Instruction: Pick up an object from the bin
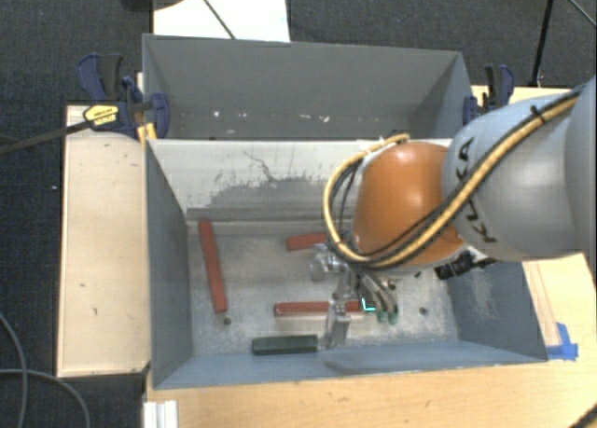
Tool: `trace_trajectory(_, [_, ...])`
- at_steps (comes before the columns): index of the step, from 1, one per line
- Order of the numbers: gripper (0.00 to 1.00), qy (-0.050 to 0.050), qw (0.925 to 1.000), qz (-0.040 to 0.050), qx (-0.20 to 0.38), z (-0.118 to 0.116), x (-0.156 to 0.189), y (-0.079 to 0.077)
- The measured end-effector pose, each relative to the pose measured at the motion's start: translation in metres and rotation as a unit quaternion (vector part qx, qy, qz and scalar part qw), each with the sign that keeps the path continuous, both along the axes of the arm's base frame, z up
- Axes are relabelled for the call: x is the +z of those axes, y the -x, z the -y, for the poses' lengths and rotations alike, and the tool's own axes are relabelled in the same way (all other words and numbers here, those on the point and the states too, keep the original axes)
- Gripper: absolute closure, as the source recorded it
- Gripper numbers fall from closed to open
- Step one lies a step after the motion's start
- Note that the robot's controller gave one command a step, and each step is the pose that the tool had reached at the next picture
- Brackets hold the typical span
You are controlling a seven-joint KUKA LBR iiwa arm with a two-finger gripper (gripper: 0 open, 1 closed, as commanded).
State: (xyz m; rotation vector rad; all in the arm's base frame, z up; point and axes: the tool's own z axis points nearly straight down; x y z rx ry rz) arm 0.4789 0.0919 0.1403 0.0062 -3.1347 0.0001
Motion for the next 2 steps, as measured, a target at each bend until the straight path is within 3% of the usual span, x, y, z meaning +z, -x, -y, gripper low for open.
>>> trace_trajectory(1, [0.0,0.0,1.0,0.0039,-0.002,0.0,0.004,-0.002])
trace_trajectory(2, [0.0,0.0,0.9997,0.0053,0.023,0.034,-0.069,-0.014])
